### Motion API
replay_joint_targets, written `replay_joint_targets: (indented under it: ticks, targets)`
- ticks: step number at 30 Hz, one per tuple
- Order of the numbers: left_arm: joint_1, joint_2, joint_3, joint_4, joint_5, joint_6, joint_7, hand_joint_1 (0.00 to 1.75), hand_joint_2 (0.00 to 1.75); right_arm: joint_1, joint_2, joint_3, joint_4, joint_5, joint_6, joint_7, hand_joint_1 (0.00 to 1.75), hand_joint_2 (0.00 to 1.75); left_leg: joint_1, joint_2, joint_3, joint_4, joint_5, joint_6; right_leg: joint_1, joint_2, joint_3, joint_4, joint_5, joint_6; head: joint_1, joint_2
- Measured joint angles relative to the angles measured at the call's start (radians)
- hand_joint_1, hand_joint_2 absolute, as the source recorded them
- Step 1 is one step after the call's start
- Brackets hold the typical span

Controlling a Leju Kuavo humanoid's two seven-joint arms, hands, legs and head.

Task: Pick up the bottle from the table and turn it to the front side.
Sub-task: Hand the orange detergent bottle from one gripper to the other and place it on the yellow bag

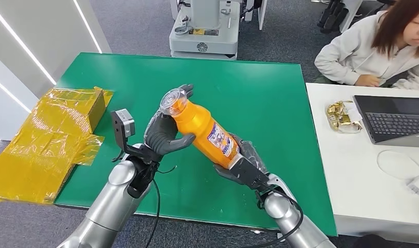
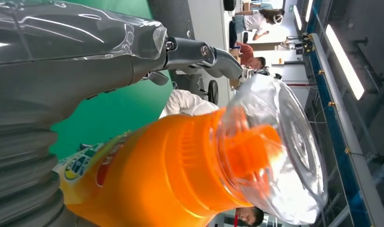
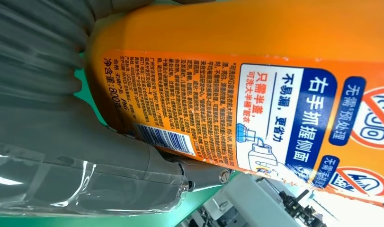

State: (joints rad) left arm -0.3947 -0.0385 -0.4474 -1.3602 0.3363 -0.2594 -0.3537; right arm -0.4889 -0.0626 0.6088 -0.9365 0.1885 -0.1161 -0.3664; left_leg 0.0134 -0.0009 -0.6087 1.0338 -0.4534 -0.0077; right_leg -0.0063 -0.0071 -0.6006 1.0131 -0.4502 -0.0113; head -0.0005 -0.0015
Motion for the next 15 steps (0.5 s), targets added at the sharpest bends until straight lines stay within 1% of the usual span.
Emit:
replay_joint_targets:
  ticks: [6, 11, 15]
  targets:
    - [-0.003, 0.001, 0.0, -0.001, -0.055, 0.027, -0.038, 0.0, 1.75, -0.001, -0.001, 0.017, 0.001, 0.01, -0.001, 0.023, 1.75, 1.75, 0.0, 0.0, 0.0, 0.0, 0.0, 0.0, 0.0, 0.0, 0.0, 0.0, 0.0, 0.0, 0.0, 0.0]
    - [0.001, 0.0, -0.002, -0.002, -0.017, -0.001, 0.003, 0.0, 1.75, -0.003, -0.01, 0.026, -0.004, 0.009, -0.003, 0.037, 1.75, 1.75, 0.0, 0.0, 0.0, 0.0, 0.0, 0.0, 0.0, 0.0, 0.0, 0.0, 0.0, 0.0, 0.0, 0.0]
    - [0.006, -0.004, -0.015, -0.004, 0.047, -0.039, 0.034, 0.0, 1.75, -0.014, -0.012, 0.03, -0.004, 0.018, -0.056, 0.043, 1.75, 1.75, 0.0, 0.0, 0.0, 0.0, 0.0, 0.0, 0.0, 0.0, 0.0, 0.0, 0.0, 0.0, 0.0, 0.0]
